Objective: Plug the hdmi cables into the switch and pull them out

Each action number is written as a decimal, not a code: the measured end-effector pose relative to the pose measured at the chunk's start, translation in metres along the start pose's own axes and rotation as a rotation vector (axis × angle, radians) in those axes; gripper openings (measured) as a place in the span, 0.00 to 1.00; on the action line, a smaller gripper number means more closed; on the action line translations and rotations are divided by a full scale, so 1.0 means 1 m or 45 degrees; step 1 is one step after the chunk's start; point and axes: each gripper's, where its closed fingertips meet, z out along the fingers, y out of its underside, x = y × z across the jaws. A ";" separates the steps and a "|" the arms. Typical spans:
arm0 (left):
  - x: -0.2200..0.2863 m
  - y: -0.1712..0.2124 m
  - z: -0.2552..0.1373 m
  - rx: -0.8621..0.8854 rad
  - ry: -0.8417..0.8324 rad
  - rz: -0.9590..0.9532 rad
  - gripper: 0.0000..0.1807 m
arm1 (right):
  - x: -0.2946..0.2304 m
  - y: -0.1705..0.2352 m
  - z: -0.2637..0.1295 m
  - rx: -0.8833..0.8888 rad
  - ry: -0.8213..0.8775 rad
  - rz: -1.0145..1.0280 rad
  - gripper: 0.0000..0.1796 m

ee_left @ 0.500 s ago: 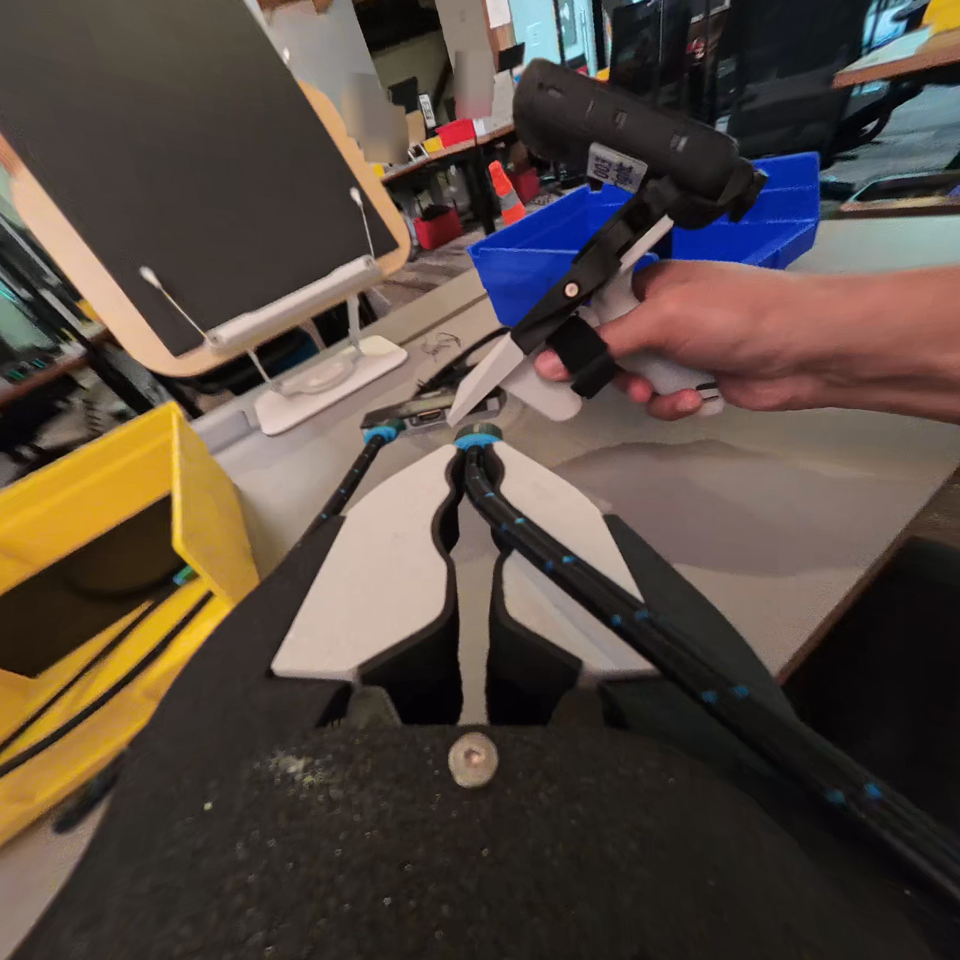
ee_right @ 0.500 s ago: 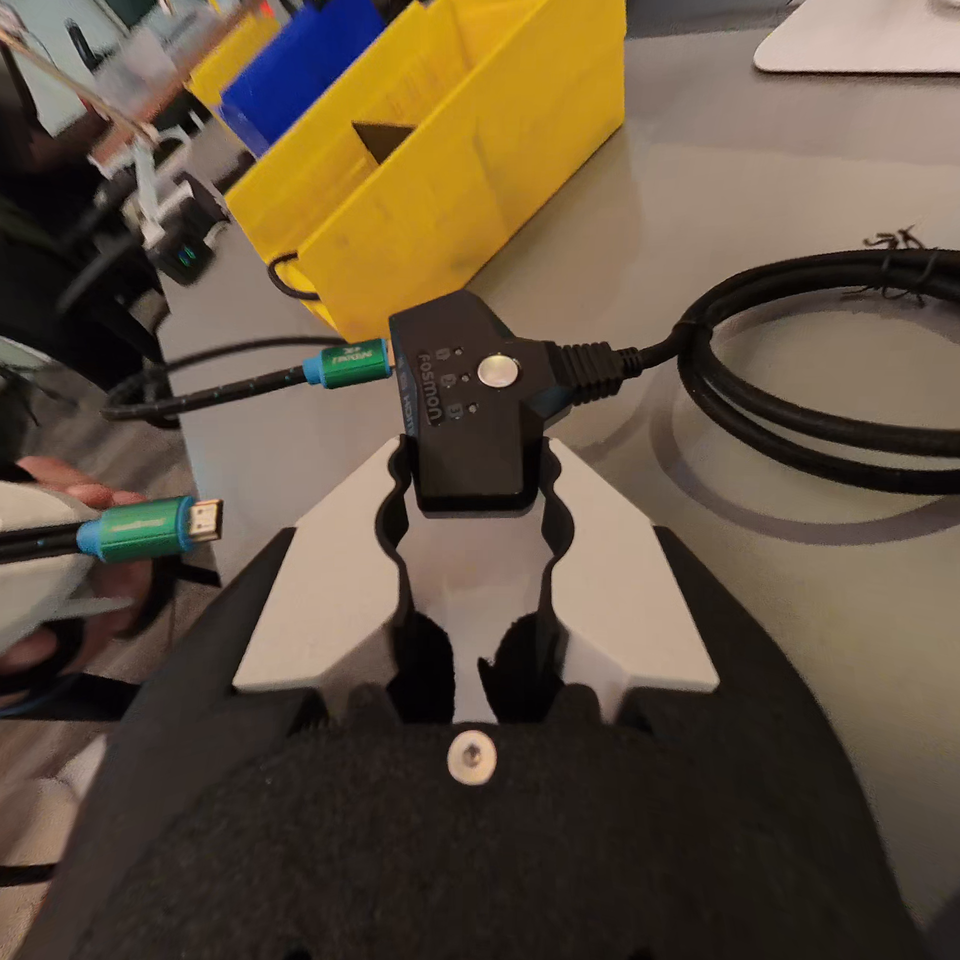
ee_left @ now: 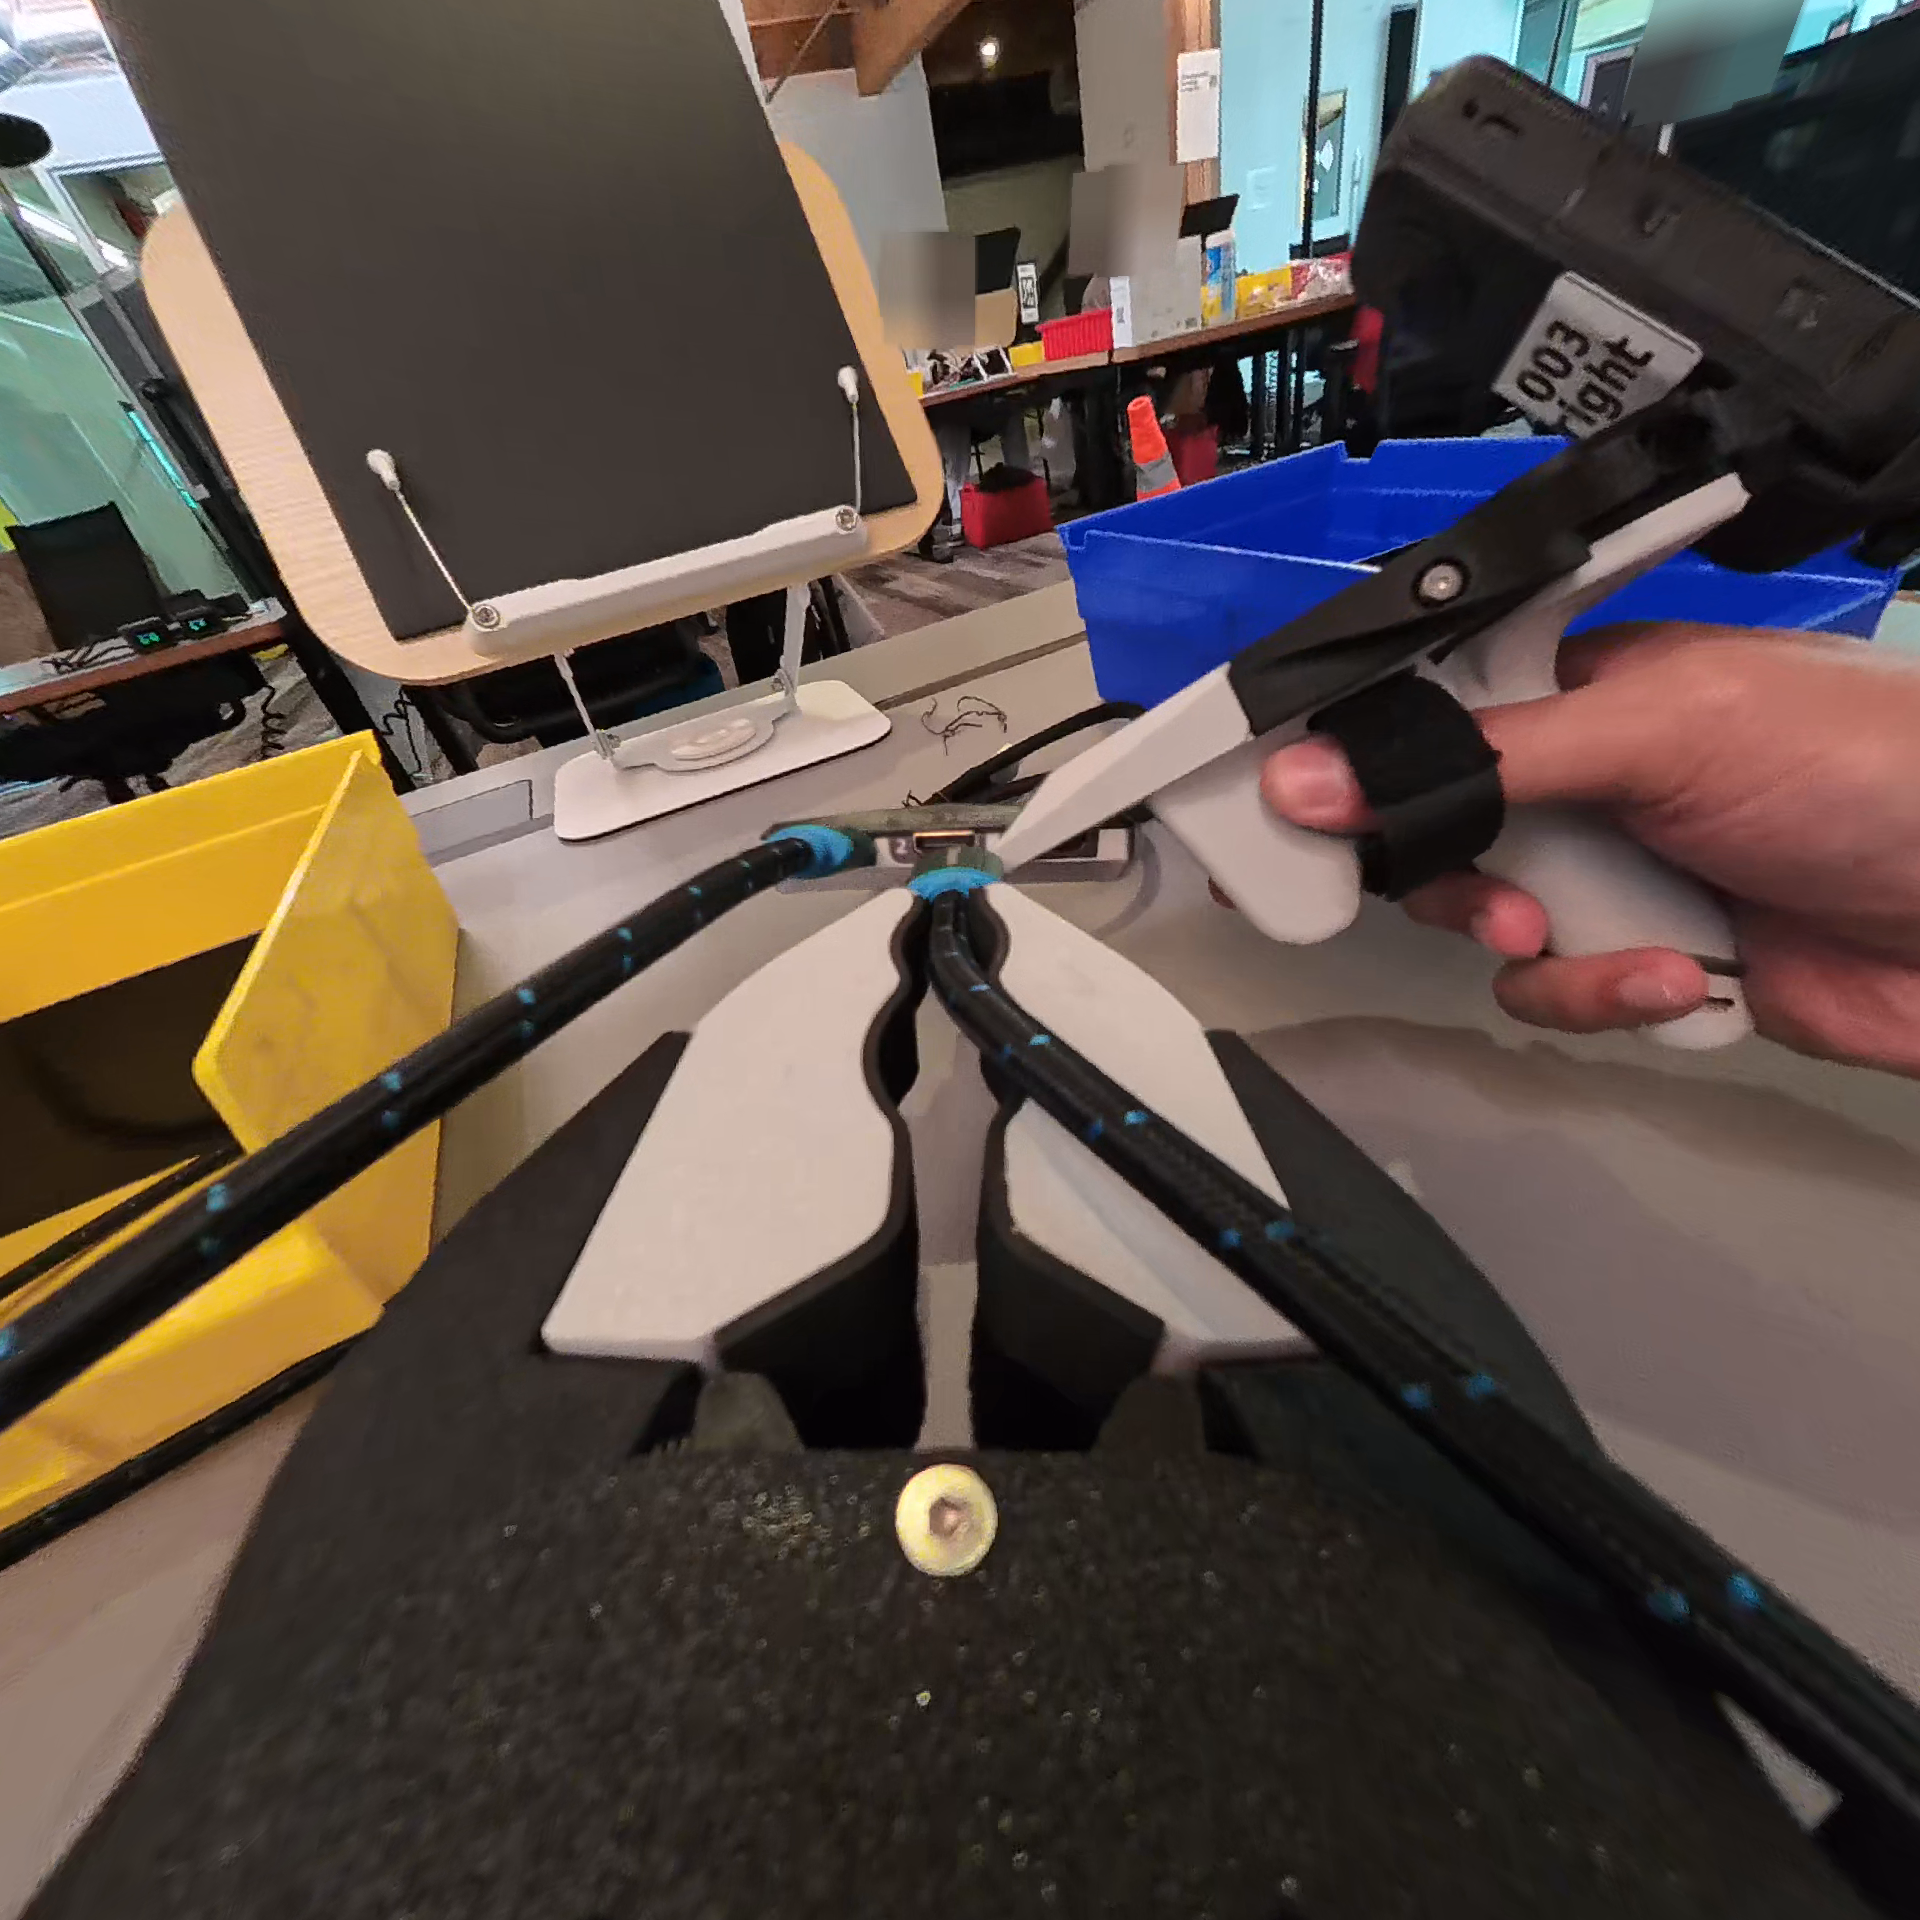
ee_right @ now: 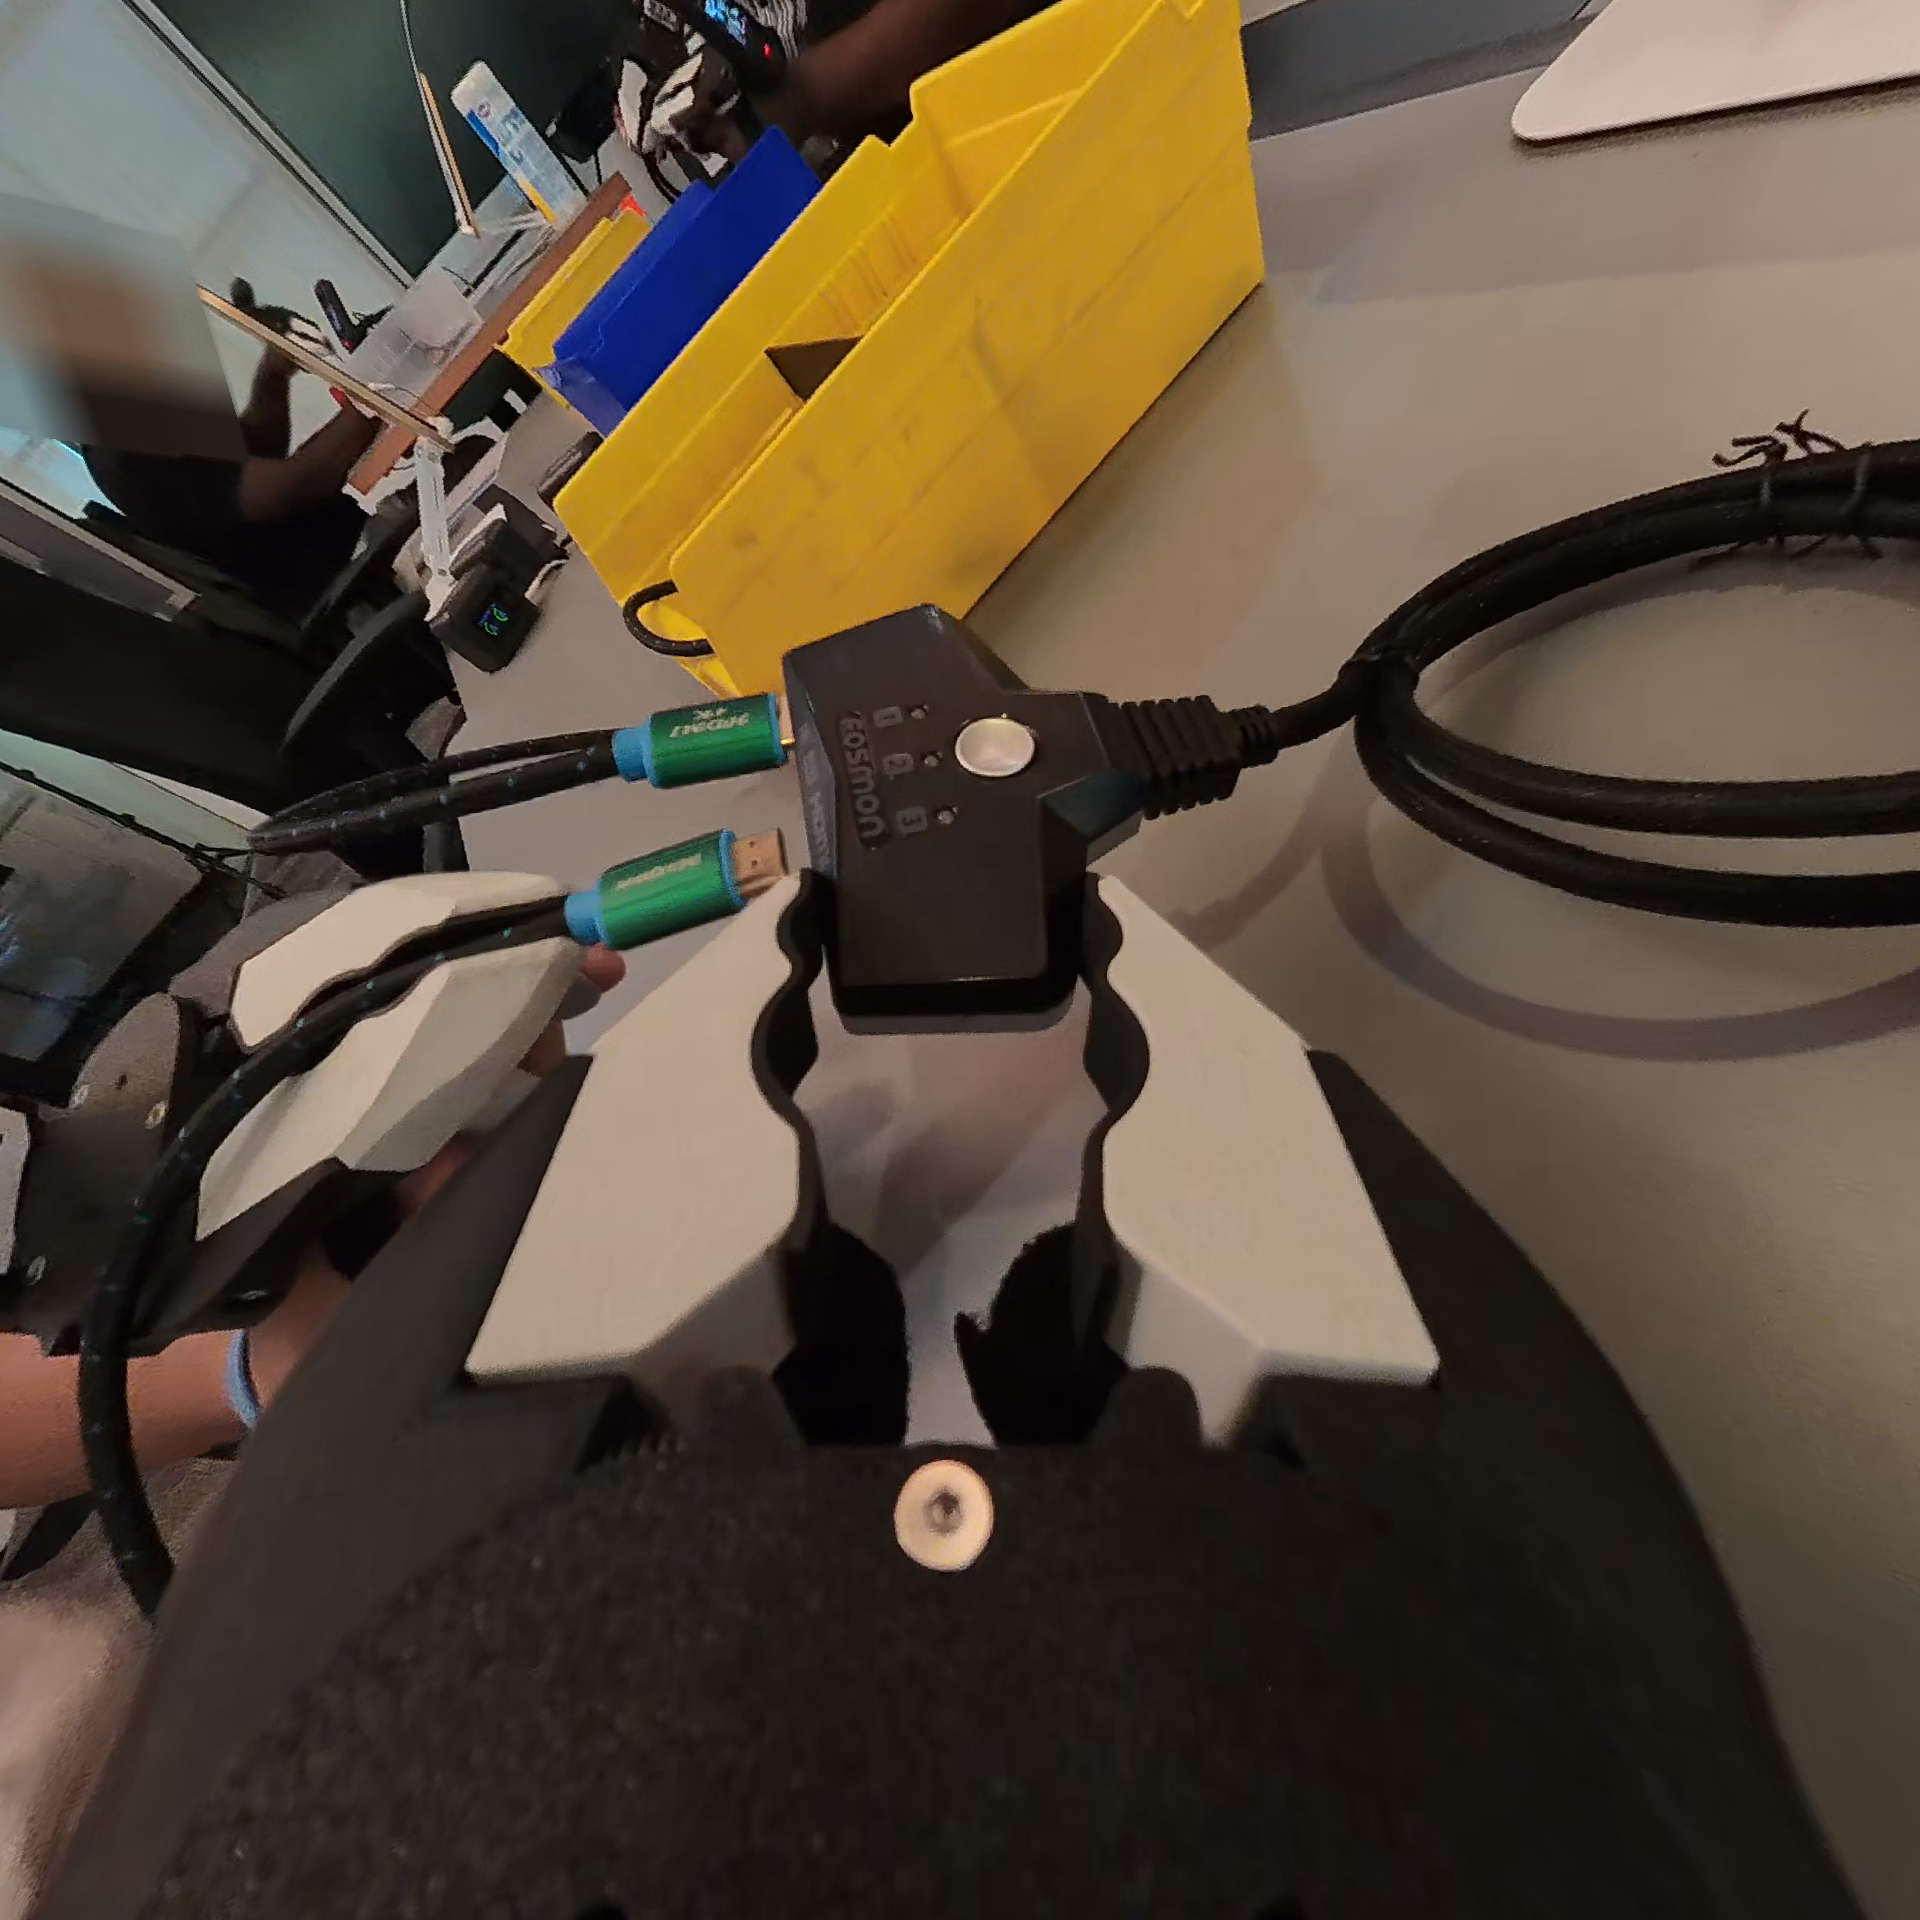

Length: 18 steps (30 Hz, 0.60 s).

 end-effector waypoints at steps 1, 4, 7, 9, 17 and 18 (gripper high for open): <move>0.000 0.000 0.001 0.002 -0.006 0.010 0.04 | 0.001 0.000 0.000 0.000 -0.001 0.007 0.27; -0.001 -0.005 0.003 0.033 -0.025 0.054 0.04 | 0.000 0.001 0.001 -0.006 -0.011 0.012 0.27; -0.005 -0.002 0.006 0.013 -0.045 0.063 0.04 | -0.001 0.003 0.003 -0.017 -0.007 0.004 0.27; -0.007 0.000 0.006 -0.006 -0.048 0.070 0.04 | 0.000 0.003 0.003 -0.019 -0.005 0.007 0.27; -0.005 0.002 0.006 -0.024 -0.017 0.048 0.04 | 0.000 0.002 0.002 -0.016 -0.007 0.018 0.27; -0.005 0.002 0.006 -0.025 -0.017 0.050 0.04 | 0.000 0.003 0.003 -0.017 -0.005 0.016 0.27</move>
